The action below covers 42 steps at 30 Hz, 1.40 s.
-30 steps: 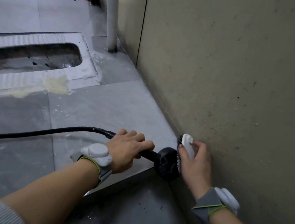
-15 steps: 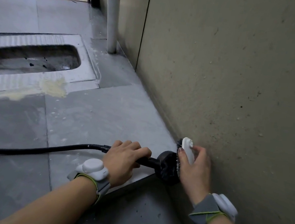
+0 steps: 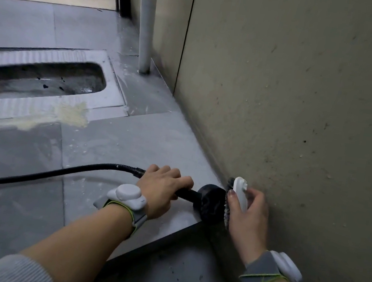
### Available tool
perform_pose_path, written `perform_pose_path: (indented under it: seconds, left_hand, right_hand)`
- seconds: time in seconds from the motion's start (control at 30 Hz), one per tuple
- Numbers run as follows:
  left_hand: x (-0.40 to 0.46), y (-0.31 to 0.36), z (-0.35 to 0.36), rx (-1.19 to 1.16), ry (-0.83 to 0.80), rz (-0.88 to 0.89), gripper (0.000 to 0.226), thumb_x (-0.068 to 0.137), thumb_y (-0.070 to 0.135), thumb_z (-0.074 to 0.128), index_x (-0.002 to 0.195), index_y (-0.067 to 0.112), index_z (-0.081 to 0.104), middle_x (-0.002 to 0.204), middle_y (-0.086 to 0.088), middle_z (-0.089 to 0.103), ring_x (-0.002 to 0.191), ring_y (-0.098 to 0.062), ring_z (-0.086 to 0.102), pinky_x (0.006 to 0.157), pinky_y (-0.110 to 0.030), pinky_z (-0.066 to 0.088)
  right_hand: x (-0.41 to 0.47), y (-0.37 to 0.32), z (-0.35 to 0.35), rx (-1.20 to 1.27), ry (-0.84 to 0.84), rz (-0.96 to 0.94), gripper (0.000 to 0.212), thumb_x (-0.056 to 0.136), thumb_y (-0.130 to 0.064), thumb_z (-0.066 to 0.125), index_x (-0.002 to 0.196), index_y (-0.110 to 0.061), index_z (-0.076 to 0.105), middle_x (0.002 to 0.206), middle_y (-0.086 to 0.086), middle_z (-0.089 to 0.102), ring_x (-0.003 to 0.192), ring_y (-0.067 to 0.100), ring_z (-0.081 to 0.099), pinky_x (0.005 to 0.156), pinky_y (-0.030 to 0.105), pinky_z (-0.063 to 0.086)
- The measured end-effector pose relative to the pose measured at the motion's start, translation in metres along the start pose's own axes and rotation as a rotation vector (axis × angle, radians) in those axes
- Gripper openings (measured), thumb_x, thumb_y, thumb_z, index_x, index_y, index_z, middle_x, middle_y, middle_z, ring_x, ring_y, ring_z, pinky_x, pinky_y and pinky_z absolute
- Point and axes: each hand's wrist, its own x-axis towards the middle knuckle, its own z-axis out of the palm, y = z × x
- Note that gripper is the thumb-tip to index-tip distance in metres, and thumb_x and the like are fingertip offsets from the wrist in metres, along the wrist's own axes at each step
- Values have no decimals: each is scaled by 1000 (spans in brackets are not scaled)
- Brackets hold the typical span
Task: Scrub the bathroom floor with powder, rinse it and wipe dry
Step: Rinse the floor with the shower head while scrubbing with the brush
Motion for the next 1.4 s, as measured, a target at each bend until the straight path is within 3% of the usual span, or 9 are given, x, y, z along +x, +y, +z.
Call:
perform_pose_path:
  seconds: [0.47,0.63,0.8,0.9,1.0,1.17,1.3,1.4]
  left_hand:
    - [21,-6,5,-289,247,-499,32,88,18,57,111,38,45,98,8,51,97,-20,45,82,-36,30]
    - [17,-33,-2,-227,188,-366,31,87,18,59,108,38,47,96,10,52,97,-20,47,82,-35,29]
    - [21,-48,-3,-423,348,-551,32,84,15,64,105,36,51,96,8,57,97,-23,51,86,-41,36]
    - [31,-52,-8,-347,284,-465,31,85,17,63,107,36,51,98,7,56,98,-23,50,83,-38,32]
    - [40,-55,-12,-276,248,-371,31,86,19,63,108,36,51,96,8,54,98,-21,48,77,-34,25]
    - [49,-62,-17,-342,338,-497,31,87,16,61,108,36,48,97,7,55,95,-22,48,82,-40,34]
    - [41,-74,-20,-103,170,-311,31,90,17,56,110,37,44,97,10,50,95,-20,45,79,-35,30]
    - [41,-82,-22,-65,179,-301,31,90,16,56,110,37,44,96,10,49,94,-19,44,80,-35,29]
  right_hand:
    - [2,5,18,-97,-113,40,44,84,-34,70,119,-19,49,116,10,51,92,20,47,77,32,39]
    - [10,11,44,-281,-281,15,47,83,-41,67,124,-27,48,120,9,47,112,29,47,90,35,43]
    - [8,14,55,-467,-292,-122,48,82,-44,65,125,-32,48,125,4,44,114,27,39,95,35,37]
    - [12,17,58,-553,-300,-199,52,80,-48,65,129,-38,47,129,-5,45,117,23,36,96,35,35]
    - [21,17,65,-507,-297,-219,55,76,-47,71,127,-36,55,127,-8,50,117,21,37,95,35,35]
    - [30,14,81,-427,-243,-204,51,71,-43,76,119,-31,62,113,-5,49,107,20,35,90,35,35]
    - [32,17,91,-348,-212,-207,46,72,-38,78,113,-28,62,104,-6,35,106,19,31,93,34,33]
    - [34,19,93,-355,-235,-206,44,72,-37,78,111,-29,59,104,-6,31,107,18,31,93,34,30]
